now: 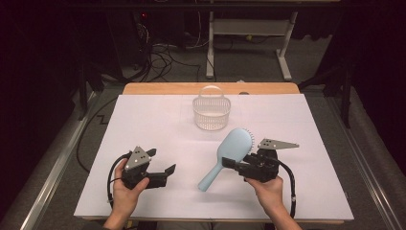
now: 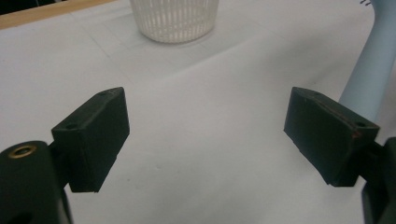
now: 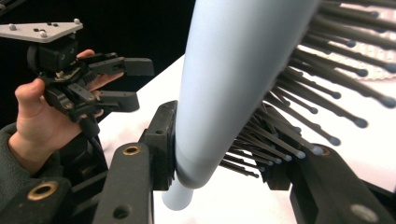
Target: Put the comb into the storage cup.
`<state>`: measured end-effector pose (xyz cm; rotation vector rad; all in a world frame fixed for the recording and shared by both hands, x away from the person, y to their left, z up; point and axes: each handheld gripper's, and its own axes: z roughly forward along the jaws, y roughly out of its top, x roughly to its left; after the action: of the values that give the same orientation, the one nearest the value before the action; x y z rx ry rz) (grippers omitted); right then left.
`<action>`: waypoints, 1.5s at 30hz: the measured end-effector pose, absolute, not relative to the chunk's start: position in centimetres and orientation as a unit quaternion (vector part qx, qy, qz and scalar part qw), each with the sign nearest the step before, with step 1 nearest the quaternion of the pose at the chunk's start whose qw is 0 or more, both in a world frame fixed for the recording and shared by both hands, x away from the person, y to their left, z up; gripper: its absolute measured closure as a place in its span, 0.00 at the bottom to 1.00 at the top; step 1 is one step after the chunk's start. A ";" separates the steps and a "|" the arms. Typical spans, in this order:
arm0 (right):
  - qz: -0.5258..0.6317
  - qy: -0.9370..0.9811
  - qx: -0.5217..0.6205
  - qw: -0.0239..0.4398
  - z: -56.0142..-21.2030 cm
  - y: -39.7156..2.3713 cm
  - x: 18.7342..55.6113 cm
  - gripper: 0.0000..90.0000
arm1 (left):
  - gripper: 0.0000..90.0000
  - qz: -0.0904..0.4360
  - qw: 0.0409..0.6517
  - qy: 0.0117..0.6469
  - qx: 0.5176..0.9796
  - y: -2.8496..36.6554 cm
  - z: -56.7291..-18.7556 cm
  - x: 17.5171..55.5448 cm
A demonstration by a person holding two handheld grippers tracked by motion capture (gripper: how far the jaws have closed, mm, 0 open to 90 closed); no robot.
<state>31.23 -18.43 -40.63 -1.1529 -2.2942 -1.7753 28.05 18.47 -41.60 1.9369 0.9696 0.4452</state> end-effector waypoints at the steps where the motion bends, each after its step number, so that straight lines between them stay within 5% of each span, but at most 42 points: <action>1: -0.568 -0.735 -0.370 0.009 -40.6 -18.5 31.3 0.62 | 0.17 0.180 0.449 0.395 0.781 18.7 -41.6 28.1; 45: -0.544 -0.735 -0.403 -0.041 -38.3 -22.7 32.9 0.62 | 0.17 0.235 0.449 0.473 0.721 25.1 -44.5 28.4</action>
<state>32.88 -22.68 -38.29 -1.3014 -2.3700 -1.7546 28.43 25.10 -44.54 1.7836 1.1708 0.5811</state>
